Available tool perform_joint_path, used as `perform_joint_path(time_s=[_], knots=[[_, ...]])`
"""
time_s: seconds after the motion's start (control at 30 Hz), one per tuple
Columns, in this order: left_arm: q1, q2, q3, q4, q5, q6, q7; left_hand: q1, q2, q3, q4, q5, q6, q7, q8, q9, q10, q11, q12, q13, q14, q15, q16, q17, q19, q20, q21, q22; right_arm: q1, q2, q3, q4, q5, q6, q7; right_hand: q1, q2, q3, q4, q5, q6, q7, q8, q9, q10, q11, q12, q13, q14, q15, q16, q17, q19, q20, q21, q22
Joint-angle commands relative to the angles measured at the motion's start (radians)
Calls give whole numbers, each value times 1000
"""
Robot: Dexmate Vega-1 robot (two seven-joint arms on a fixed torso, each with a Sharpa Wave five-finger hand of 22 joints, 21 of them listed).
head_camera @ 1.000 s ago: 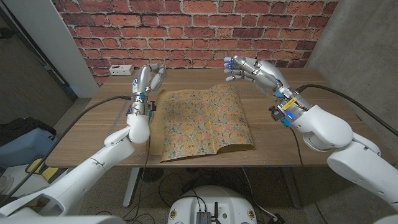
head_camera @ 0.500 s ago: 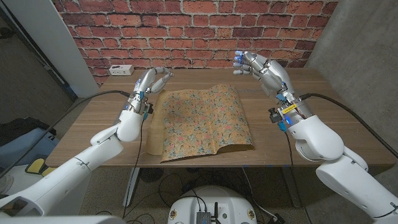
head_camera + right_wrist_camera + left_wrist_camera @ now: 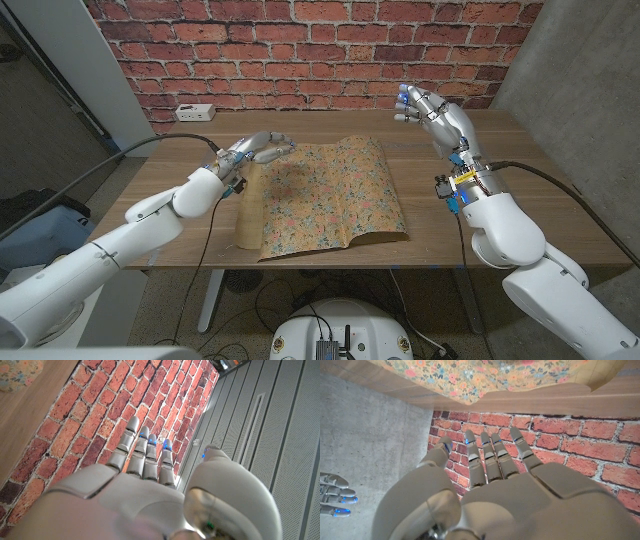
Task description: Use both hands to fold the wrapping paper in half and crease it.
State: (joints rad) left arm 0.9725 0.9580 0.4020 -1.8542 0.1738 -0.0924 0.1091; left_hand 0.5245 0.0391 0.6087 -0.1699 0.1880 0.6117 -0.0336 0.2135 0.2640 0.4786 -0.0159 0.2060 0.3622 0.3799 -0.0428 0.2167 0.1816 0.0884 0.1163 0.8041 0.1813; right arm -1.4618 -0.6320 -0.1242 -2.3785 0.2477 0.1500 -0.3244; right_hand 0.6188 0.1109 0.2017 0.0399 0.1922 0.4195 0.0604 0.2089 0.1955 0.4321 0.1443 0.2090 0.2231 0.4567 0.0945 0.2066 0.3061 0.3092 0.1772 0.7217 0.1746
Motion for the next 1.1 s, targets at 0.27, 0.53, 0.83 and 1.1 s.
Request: perform_joint_path(time_s=[0.27,0.53,0.83,1.1], knots=[[-3,100,46,-129,45,209,-184,21,-42,-74,9,-19,-139,-47,-39,-53,-142,1,-27,-63,-102,-5,-33,-4,-38,0,-51,-4,-11,55,-26,17,-58,-19,-69,2,0,5,-10,-1,5,-6,1,-1,5,2,0,-1,-9,2,-2,0,-5,9,-7,3],[-3,115,74,-167,100,273,-205,32,-79,-146,18,-6,-287,-95,-42,-76,-269,-49,-24,-137,-209,-4,-41,-10,-77,-22,-126,-8,-12,58,-31,19,-64,-18,-71,-1,0,6,-13,-1,4,-8,0,-1,4,0,-1,-1,-14,2,-1,-1,-7,11,-10,3],[-39,113,132,-201,148,368,-306,20,-89,-242,54,14,-557,-157,-48,-84,-510,-60,-24,-178,-460,33,-44,-11,-260,-21,-311,-10,-10,63,-34,29,-59,0,-66,-6,1,5,-13,-1,4,-8,-1,-1,5,2,-1,-1,-15,1,1,-1,-6,11,-12,4],[-92,91,210,-204,220,416,-399,-18,-63,-284,77,17,-719,-152,-45,-85,-649,-59,-28,-180,-595,66,-45,-10,-373,28,-421,-7,-18,63,-32,29,-55,13,-61,-12,3,5,-12,-1,3,-9,-3,-1,5,4,0,-1,-15,1,4,-1,-5,12,-14,4]])
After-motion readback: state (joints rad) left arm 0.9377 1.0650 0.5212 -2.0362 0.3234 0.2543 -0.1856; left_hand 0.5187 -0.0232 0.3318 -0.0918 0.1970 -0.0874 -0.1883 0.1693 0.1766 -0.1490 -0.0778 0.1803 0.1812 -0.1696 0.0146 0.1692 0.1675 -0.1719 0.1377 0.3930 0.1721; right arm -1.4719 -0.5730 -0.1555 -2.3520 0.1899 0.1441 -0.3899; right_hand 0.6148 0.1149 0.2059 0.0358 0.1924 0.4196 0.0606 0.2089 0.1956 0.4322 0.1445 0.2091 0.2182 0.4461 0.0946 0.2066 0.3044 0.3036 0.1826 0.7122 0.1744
